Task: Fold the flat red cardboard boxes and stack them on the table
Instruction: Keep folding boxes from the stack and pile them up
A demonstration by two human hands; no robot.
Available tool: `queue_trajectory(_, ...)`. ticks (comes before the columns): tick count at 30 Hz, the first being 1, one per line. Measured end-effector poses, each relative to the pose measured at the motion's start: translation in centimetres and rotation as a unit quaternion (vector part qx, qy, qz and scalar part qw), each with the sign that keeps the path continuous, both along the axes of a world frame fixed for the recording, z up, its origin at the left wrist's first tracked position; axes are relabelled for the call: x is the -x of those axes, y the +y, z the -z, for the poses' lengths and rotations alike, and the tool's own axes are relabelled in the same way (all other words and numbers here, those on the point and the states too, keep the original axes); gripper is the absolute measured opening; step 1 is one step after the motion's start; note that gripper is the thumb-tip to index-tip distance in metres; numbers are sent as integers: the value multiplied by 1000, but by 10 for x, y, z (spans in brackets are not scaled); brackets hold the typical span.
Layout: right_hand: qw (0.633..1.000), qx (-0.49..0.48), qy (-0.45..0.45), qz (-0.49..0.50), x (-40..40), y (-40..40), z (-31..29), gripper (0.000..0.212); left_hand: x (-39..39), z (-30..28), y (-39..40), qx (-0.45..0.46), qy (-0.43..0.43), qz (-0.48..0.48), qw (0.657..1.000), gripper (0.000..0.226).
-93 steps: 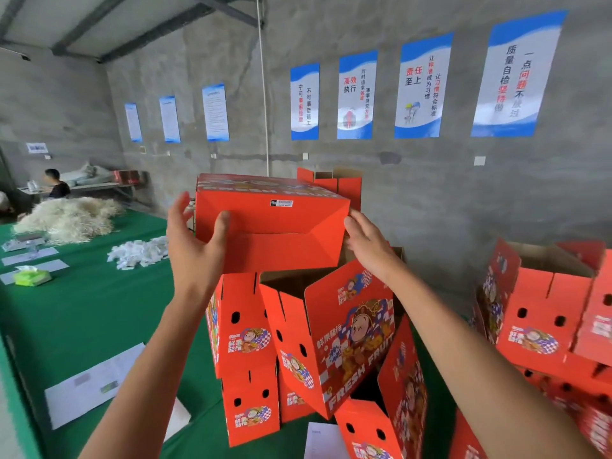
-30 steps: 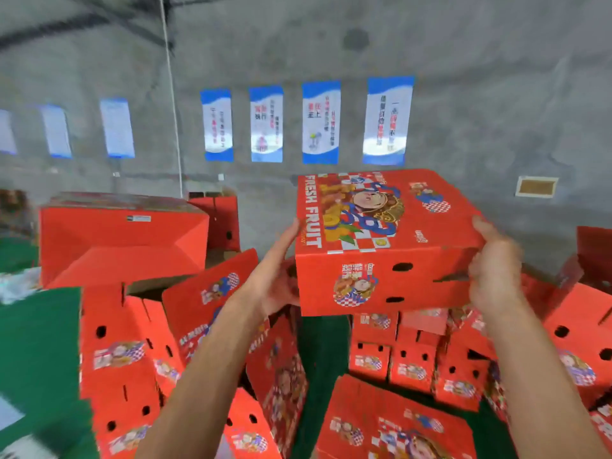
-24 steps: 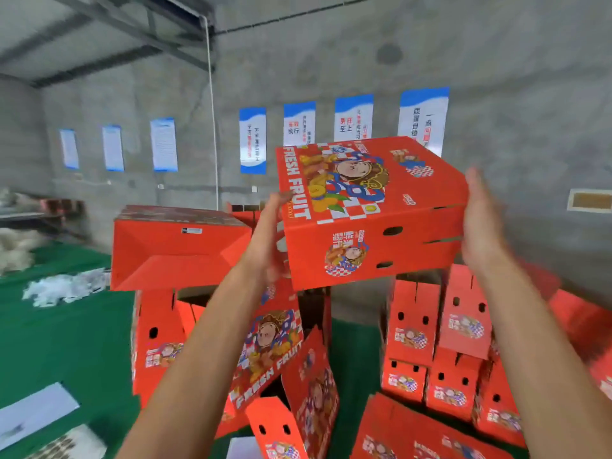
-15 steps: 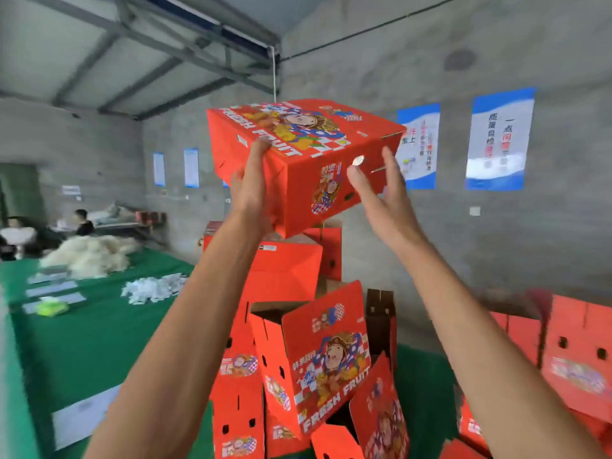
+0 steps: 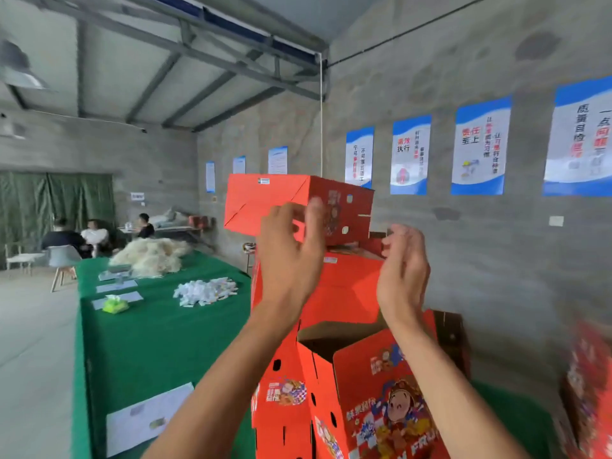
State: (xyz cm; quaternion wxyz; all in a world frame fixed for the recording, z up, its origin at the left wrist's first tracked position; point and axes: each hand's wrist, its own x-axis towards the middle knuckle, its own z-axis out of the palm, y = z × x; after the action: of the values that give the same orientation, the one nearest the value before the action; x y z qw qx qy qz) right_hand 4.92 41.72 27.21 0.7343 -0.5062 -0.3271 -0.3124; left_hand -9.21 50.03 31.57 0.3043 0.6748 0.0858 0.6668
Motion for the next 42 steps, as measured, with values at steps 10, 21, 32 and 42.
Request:
queue_trajectory(10, 995, 72, 65, 34, -39, 1, 16, 30, -47, 13, 27, -42, 59, -33, 997, 21)
queue_trajectory(21, 943, 175, 86, 268, -58, -240, 149, 37, -139, 174, -154, 51, 149, 220, 963, 21)
queue_trajectory(32, 727, 424, 442, 311, 7, -484, 426, 64, -155, 470, -374, 297, 541, 382, 687, 45)
queue_trajectory(42, 572, 482, 618, 241, 40, -556, 536, 91, -169, 565, -330, 64, 730, 127, 668, 120)
